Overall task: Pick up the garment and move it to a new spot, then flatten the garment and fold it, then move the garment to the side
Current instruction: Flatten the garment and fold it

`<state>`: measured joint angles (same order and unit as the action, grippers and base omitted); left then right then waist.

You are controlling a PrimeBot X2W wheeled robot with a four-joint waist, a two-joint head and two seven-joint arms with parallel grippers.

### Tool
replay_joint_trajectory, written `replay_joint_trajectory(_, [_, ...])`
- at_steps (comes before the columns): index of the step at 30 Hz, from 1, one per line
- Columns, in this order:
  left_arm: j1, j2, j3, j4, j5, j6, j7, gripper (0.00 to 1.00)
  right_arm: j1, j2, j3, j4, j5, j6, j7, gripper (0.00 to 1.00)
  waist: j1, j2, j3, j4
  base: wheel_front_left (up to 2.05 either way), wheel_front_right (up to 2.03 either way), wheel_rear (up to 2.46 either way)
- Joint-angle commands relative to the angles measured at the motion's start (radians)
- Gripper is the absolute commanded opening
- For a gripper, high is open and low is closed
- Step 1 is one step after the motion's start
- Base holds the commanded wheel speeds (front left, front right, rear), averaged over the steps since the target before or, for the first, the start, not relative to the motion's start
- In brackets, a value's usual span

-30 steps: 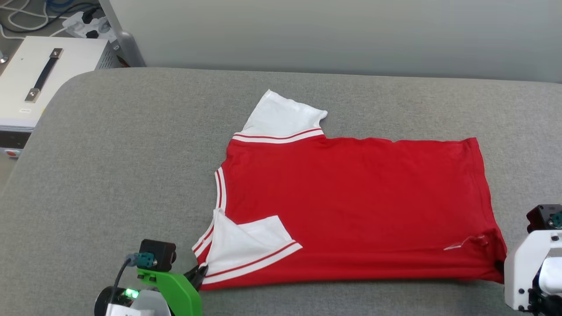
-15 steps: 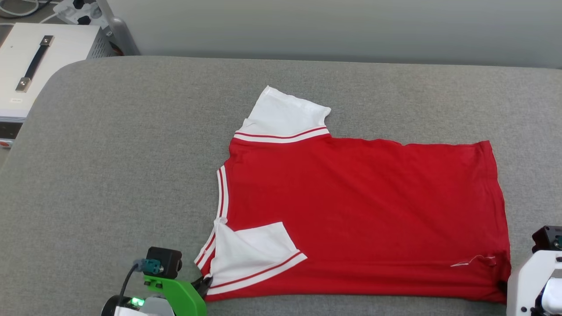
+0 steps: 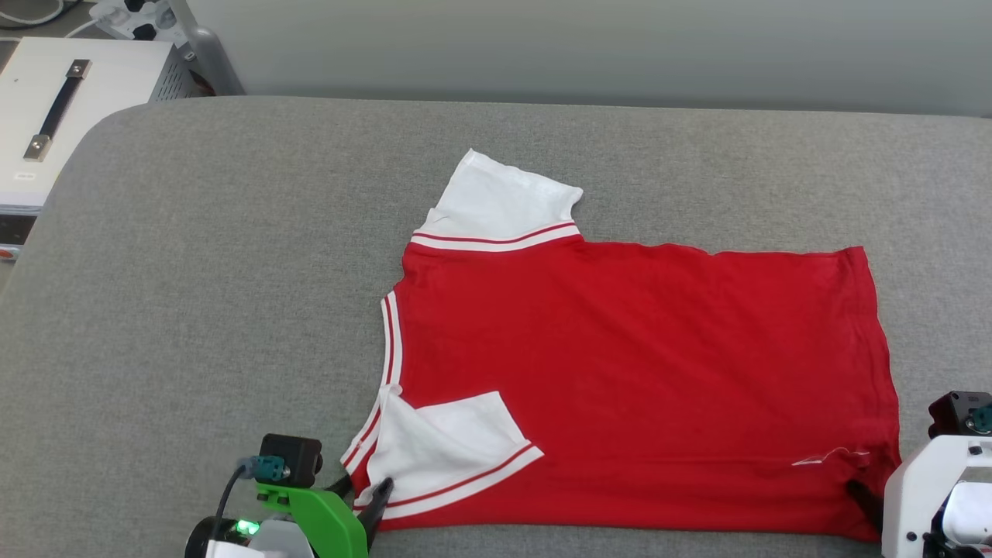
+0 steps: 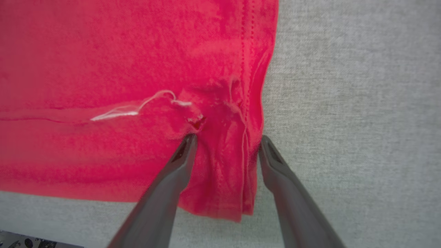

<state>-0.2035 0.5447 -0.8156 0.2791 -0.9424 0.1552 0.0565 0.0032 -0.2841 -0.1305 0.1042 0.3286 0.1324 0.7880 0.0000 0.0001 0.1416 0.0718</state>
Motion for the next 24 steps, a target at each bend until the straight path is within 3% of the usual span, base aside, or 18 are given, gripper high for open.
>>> replay_joint_trajectory(1, [-0.014,0.003,0.004,0.016,0.002,0.017,-0.004,1.00,-0.006,0.004,0.006,0.016,-0.002,-0.002,-0.012,1.00,0.0000,-0.0001,-0.010,0.000,0.00,0.00,0.00])
replay_joint_trajectory(7, [-0.015,0.026,0.027,-0.025,0.008,0.040,-0.031,1.00,-0.011,-0.010,0.006,-0.025,0.012,-0.002,-0.042,1.00,0.0000,-0.0001,-0.039,-0.004,0.00,0.00,0.00])
replay_joint_trajectory(14, [-0.038,0.067,0.081,-0.150,0.010,0.071,-0.067,1.00,-0.026,-0.004,0.002,-0.156,0.021,-0.002,-0.084,1.00,0.0000,-0.0001,-0.042,-0.029,0.00,0.00,0.00])
replay_joint_trajectory(19, [-0.112,0.094,0.115,-0.251,-0.006,0.056,-0.030,1.00,-0.056,0.014,0.035,-0.248,0.018,-0.002,-0.119,1.00,0.0000,-0.0001,0.003,-0.068,0.00,0.00,0.00])
replay_joint_trajectory(24, [-0.267,0.140,0.130,-0.307,-0.002,0.021,0.084,1.00,-0.106,0.031,0.084,-0.329,0.005,-0.002,-0.174,1.00,0.0000,-0.0001,0.087,-0.121,0.00,0.00,0.00])
